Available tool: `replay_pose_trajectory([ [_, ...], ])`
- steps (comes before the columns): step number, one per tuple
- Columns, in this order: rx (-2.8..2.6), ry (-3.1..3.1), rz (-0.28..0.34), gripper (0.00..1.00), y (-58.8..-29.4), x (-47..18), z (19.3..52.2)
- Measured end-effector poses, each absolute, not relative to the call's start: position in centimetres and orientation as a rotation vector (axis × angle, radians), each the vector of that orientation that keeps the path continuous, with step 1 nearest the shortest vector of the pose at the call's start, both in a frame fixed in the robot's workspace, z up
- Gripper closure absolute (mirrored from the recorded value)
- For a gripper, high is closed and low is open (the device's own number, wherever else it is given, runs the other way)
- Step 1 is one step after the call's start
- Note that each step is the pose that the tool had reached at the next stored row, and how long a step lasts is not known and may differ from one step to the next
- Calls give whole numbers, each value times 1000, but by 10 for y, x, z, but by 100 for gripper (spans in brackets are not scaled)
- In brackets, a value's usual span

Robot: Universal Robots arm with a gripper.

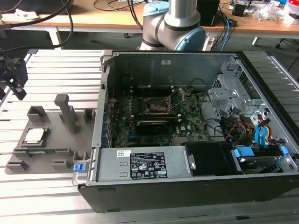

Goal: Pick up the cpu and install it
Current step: 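Pick up the cpu and move it towards the insertion slot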

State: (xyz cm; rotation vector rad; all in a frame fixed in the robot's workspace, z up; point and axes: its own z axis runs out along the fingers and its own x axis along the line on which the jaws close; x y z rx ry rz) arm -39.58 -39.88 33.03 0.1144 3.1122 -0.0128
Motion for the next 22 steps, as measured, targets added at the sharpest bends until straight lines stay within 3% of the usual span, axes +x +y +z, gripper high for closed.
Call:
replay_pose_trajectory([
  [22, 114, 3112, -13, 46, -399, -396, 303],
])
